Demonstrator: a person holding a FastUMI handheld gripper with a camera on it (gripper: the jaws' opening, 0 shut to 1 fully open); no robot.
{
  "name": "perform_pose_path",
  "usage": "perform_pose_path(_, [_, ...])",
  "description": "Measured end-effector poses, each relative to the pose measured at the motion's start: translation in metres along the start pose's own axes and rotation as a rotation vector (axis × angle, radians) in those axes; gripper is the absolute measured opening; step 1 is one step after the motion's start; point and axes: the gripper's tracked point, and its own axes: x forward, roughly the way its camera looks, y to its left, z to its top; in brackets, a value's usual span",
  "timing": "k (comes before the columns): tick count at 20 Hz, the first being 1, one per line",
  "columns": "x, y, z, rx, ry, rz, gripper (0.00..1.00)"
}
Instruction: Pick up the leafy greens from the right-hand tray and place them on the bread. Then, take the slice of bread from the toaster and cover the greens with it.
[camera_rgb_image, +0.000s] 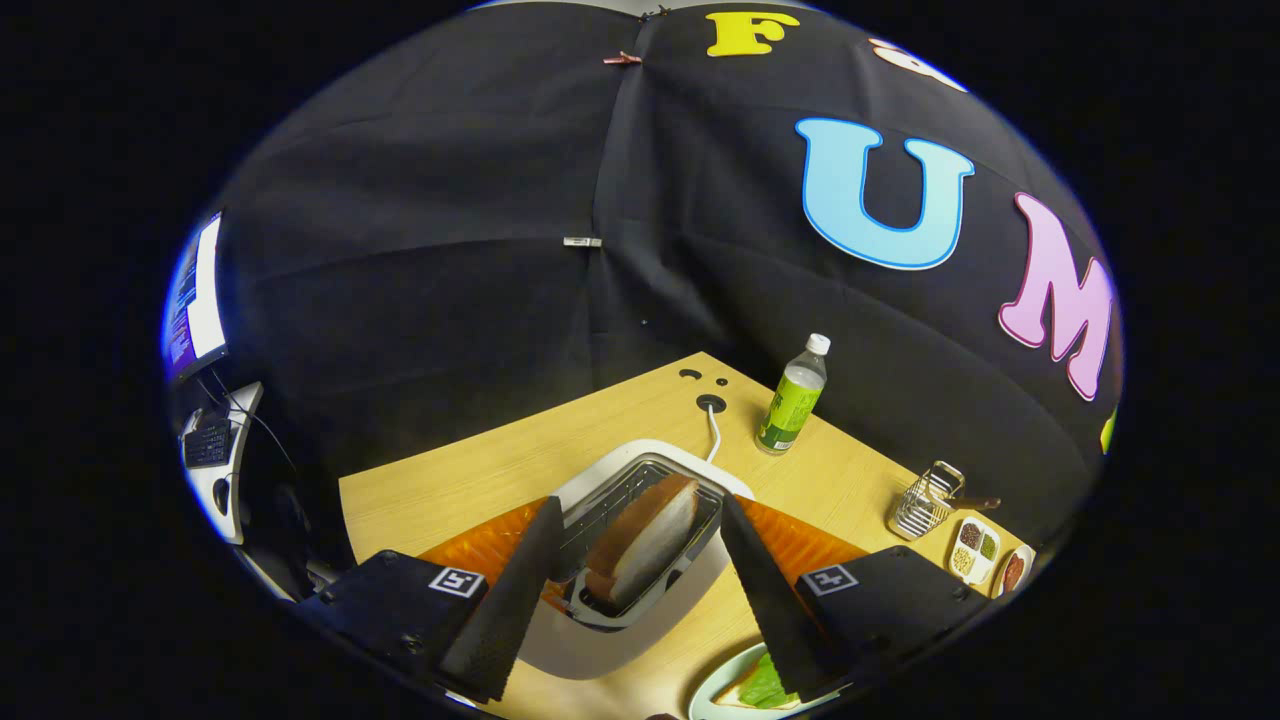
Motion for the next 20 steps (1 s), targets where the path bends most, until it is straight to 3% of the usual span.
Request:
perform_pose_path(4, [0.019, -0.002, -0.013, 0.012, 0.030, -0.039, 0.98])
perform_pose_path(6, [0.023, -0.003, -0.019, 0.016, 0.057, -0.062, 0.92])
perform_pose_path(7, [0.023, -0.004, -0.025, 0.022, 0.075, -0.072, 0.80])
perform_pose_path(10, [0.019, -0.005, -0.025, 0.020, 0.081, -0.104, 0.59])
perform_pose_path(12, [0.020, -0.006, -0.027, 0.027, 0.084, -0.112, 0.37])
perform_pose_path(17, [0.010, -0.004, -0.023, 0.158, 0.115, -0.106, 0.17])
perform_pose_path(20, [0.003, -0.005, -0.007, 0.182, 0.087, -0.094, 0.15])
